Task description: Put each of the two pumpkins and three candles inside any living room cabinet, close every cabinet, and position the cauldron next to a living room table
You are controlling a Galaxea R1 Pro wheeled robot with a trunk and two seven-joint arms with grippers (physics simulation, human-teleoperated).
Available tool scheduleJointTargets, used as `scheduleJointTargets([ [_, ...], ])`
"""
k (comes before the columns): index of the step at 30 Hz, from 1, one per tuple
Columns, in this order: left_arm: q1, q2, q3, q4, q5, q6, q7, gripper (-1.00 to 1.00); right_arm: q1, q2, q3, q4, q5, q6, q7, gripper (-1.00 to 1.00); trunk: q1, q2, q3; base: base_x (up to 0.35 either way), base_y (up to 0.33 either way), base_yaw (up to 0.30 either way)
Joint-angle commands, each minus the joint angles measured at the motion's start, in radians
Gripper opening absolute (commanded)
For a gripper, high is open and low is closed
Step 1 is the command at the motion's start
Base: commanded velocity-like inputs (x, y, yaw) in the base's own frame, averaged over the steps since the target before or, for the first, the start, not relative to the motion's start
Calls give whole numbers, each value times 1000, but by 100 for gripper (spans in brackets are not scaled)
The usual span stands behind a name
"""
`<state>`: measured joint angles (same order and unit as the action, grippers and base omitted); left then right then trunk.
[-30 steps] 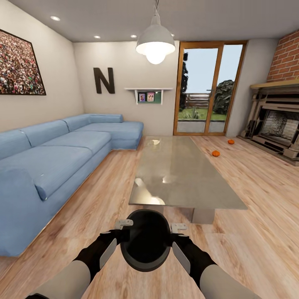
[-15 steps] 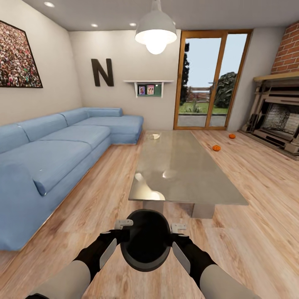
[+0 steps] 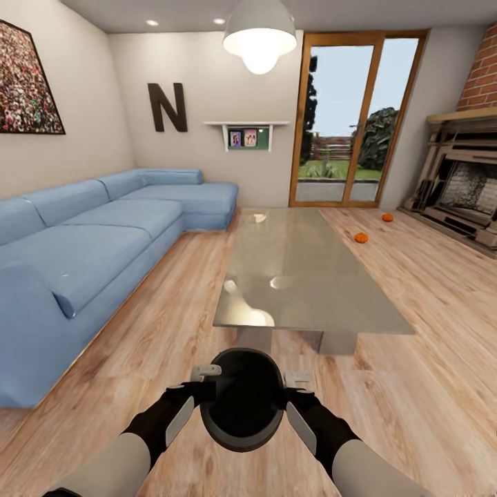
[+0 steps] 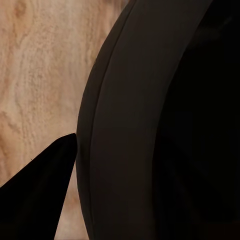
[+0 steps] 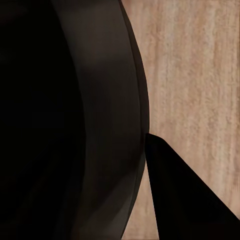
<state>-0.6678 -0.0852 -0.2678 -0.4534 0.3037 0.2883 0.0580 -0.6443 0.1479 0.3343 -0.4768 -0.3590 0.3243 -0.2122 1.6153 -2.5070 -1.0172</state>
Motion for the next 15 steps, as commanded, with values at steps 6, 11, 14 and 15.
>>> scheduleJointTargets([
  [6,-1,16,-16,-4,34,3,3,-100,-2,-2,15,-3,-32,2,2,-100,2,-2,-24,0,0,0],
  [11,-1,16,-16,-4,34,3,3,-100,-2,-2,14,-3,-32,4,2,-100,5,-3,-43,0,0,0],
  [14,-1,16,-16,-4,34,3,3,-100,-2,-2,15,-3,-32,4,2,-100,6,-4,-55,0,0,0],
  [15,-1,16,-16,-4,34,3,3,-100,-2,-2,15,-3,-32,4,2,-100,6,-4,-59,0,0,0],
])
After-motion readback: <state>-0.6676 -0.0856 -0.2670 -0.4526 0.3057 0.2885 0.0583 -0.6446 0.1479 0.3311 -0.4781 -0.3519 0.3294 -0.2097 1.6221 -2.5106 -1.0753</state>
